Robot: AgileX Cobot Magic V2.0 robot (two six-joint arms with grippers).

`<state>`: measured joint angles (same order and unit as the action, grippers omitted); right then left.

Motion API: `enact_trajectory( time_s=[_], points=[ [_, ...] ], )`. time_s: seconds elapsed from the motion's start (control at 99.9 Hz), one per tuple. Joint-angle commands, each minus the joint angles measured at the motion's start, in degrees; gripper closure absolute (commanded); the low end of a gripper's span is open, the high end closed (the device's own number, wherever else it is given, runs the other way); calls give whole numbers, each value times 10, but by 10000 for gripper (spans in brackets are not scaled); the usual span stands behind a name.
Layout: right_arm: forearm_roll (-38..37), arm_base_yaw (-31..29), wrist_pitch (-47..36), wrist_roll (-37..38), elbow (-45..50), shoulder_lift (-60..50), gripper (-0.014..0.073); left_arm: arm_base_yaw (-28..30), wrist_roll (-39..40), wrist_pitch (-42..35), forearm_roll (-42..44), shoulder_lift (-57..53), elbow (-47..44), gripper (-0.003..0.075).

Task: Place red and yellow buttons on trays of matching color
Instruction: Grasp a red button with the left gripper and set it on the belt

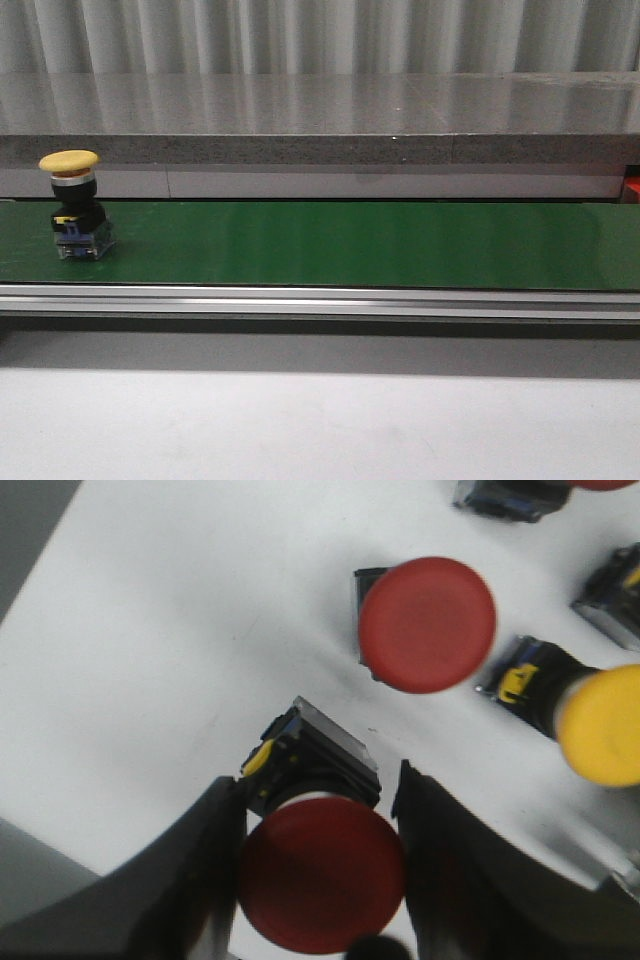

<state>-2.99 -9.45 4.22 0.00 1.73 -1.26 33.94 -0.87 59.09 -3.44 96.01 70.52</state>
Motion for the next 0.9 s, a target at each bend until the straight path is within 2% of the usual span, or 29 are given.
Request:
enact_trajectory(
  time_s=[0.0,0.24,0.56,0.771,0.891],
  points=[
    [-4,-3,-45,-3,-5,-3,659,-18,-12,6,-9,-72,16,540],
    [-4,-3,-45,-3,-5,-3,659,-107,-32,85,-9,-119,71,540],
    [-4,-3,-45,-3,-5,-3,659,-241,-32,65,-12,-86,120,540],
    [-4,-3,-45,-3,-5,-3,659,-289,-32,42,-19,-43,120,540],
    [-4,-3,-45,-3,-5,-3,659,-297,-32,42,-21,-25,120,539]
  ],
)
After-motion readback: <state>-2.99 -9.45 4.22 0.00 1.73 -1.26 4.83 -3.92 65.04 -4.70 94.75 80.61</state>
